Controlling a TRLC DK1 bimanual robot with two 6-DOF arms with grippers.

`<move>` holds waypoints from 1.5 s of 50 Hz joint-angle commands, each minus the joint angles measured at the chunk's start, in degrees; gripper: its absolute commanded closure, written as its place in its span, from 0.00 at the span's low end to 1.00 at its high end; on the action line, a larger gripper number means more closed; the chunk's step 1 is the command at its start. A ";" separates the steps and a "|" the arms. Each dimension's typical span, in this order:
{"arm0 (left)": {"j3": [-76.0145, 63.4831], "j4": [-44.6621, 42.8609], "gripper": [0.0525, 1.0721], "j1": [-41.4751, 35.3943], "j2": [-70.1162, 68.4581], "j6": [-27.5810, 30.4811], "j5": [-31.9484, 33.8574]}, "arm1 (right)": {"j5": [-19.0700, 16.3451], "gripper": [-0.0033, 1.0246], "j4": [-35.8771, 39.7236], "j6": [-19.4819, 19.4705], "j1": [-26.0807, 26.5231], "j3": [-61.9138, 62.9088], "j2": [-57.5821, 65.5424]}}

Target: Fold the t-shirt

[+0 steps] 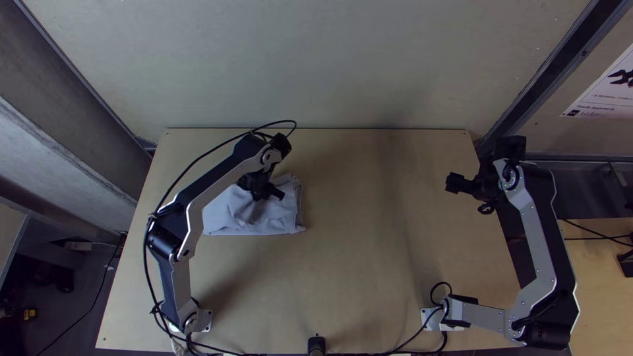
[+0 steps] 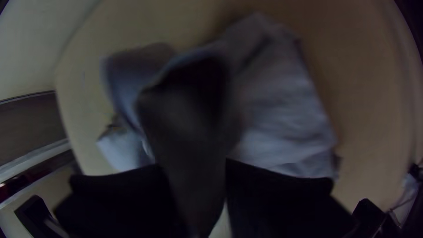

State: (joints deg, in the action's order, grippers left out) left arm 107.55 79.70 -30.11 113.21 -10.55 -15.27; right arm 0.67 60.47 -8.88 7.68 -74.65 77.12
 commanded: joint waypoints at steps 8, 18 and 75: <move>14.09 3.18 0.04 -0.39 8.17 -11.25 19.57 | 0.56 0.04 0.09 0.54 0.67 1.97 -1.62; 20.07 0.54 0.04 -0.57 12.65 -16.35 30.74 | 0.56 0.04 0.09 0.54 0.23 2.14 -1.98; -11.75 -15.54 0.04 23.60 -39.82 -2.99 21.60 | 1.35 0.04 -25.75 8.27 -8.91 -2.43 -14.98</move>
State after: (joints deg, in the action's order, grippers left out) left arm 100.95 66.37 -7.05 81.45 -14.59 6.35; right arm 1.48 39.13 -4.10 0.05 -79.00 67.61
